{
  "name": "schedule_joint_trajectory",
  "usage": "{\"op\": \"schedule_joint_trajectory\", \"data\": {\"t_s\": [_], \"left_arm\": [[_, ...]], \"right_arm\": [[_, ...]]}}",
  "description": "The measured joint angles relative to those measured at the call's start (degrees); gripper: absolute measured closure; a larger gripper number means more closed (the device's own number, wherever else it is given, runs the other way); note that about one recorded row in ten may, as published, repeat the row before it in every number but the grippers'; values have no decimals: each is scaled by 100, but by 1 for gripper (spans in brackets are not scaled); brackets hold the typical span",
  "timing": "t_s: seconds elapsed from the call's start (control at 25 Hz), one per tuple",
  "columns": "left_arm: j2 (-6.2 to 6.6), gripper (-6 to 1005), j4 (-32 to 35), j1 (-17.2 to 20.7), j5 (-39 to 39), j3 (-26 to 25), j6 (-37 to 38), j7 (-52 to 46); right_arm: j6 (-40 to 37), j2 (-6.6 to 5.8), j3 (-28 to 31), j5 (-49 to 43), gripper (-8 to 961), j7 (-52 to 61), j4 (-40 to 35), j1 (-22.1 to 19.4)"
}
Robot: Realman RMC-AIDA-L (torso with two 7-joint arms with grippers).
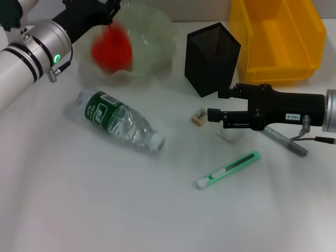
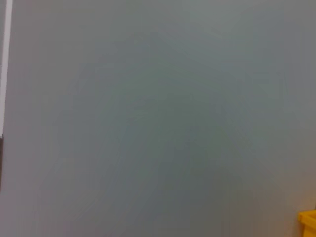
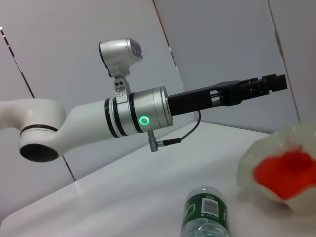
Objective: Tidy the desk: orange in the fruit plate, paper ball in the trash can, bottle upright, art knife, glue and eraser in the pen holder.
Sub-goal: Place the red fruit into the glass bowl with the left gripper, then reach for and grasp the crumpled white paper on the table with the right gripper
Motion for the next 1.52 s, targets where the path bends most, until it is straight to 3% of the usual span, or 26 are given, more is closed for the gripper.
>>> {"op": "schedule_joint_trajectory", "data": {"t_s": [0.24, 0.32, 0.44, 0.48, 0.68, 0.8, 0.88, 1.0, 1.24, 1.36, 1.52], "left_arm": [[0, 505, -15, 0, -21, -7, 91, -26], [8, 465, -9, 58, 2, 49, 450, -238], [51, 288, 248, 270, 208, 407, 1188, -936], [89, 229, 586, 488, 352, 767, 1691, -1529], [275, 187, 1704, 1348, 722, 1780, 3144, -2755], [380, 178, 1820, 1565, 917, 1950, 3759, -2825], [526, 178, 1749, 1740, 1440, 2021, 4497, -2788], [556, 178, 1677, 1904, 1978, 1998, 4632, -2725], [551, 177, 1612, 2032, 2220, 2006, 4566, -2535], [516, 177, 1511, 2247, 2285, 1965, 4290, -2327], [511, 177, 1491, 2269, 2292, 1982, 4197, -2314]], "right_arm": [[1, 40, 14, 5, 122, -49, -1, 5], [4, 40, 22, 6, 122, -49, -2, 6], [22, 40, 47, 11, 122, -51, -12, 2], [27, 39, 50, 14, 122, -51, -15, 0], [33, 10, 52, 23, 122, -53, -32, 23], [19, -7, 58, 27, 121, -18, -154, 29], [-11, -41, 66, 28, 121, 86, -257, 36], [-92, -111, 38, 19, 121, 368, -463, 81], [-538, -266, -4, -240, 121, 1830, -1509, 277], [-808, -290, -7, -1048, 122, 3128, -2382, 627], [-990, -299, -13, -1832, 122, 3791, -2749, 1011]]}}
